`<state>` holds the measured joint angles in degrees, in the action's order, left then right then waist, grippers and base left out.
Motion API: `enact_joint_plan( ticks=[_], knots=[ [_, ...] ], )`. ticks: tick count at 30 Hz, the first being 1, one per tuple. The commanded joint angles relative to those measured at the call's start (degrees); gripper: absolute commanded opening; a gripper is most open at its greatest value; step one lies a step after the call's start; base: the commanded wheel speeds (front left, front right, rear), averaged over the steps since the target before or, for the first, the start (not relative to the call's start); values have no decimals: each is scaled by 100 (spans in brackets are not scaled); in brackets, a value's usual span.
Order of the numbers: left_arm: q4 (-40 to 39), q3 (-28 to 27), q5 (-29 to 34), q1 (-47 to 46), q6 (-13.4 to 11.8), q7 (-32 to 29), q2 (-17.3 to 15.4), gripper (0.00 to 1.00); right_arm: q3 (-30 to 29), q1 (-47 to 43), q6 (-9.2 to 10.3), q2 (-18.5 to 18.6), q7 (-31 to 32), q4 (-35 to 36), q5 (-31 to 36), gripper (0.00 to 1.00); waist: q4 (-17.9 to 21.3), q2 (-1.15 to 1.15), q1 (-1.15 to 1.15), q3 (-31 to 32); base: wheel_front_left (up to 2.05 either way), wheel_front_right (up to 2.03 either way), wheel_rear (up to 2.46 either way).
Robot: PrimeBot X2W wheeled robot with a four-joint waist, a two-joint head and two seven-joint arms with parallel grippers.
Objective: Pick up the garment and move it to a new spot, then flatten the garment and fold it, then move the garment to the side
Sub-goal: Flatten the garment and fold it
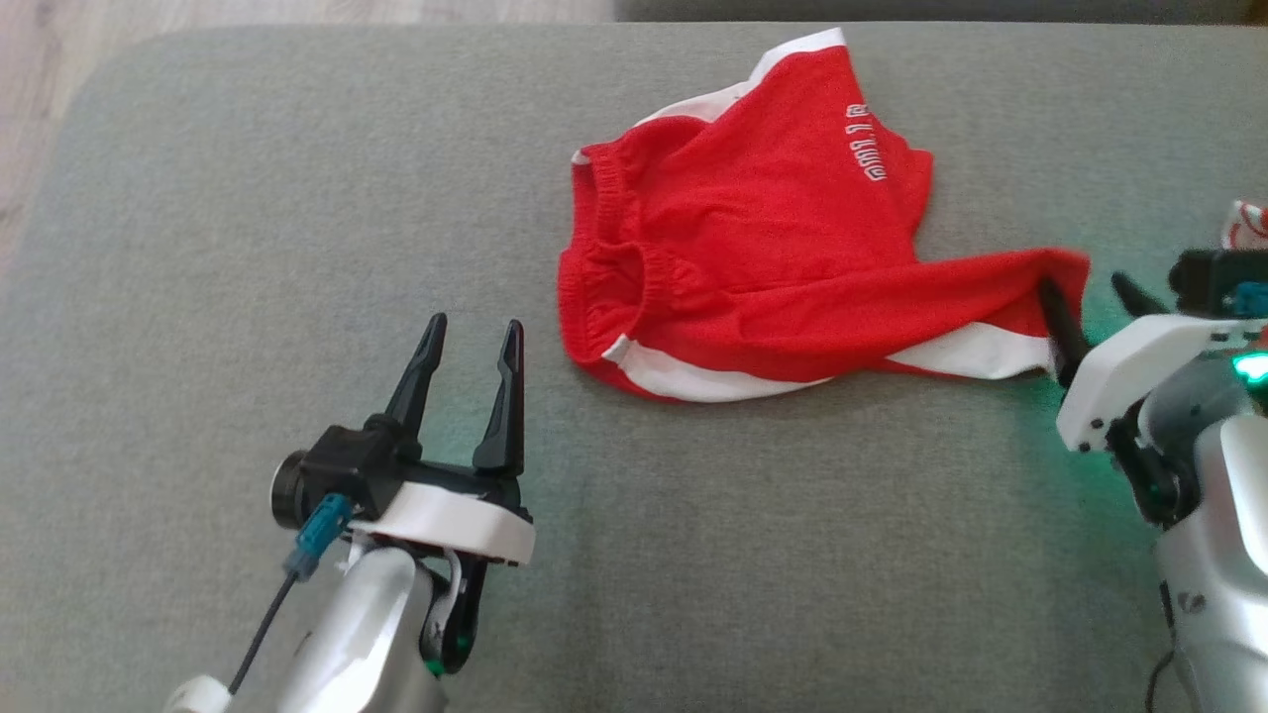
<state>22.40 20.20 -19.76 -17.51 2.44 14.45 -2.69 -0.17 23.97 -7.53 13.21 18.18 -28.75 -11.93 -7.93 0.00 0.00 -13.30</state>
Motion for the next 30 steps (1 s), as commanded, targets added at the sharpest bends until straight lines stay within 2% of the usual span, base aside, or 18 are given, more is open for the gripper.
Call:
enact_joint_plan(
  ticks=[1,7,10,14,17,23,30],
  knots=[
    [-154,-191,15,-243,-28,55,-20,100,77,225,4,70,-176,178,23,100,58,0,0,22,0,0,0],
    [-199,-311,58,-251,-8,55,-19,100,-59,187,4,92,-1102,237,-10,100,329,0,0,157,0,0,0],
    [-237,-347,53,-235,8,55,-19,100,-164,17,4,-25,-1559,471,-83,100,468,0,0,230,0,0,0],
    [-291,-362,47,-188,-7,55,-19,100,-296,-377,4,-344,-2204,919,-118,100,638,0,0,298,0,0,0],
    [-357,-386,38,-137,-26,55,-19,100,-384,-906,4,-772,-2804,1344,-51,100,775,0,0,328,0,0,0],
    [-409,-389,61,-78,-27,55,-19,100,-253,-1554,4,-1013,-3209,1551,85,100,921,0,0,315,0,0,0],
    [-383,-395,164,-113,42,55,-19,100,-160,-1530,4,-1031,-3304,1456,-50,100,1037,0,0,294,0,0,0]
  ],
)
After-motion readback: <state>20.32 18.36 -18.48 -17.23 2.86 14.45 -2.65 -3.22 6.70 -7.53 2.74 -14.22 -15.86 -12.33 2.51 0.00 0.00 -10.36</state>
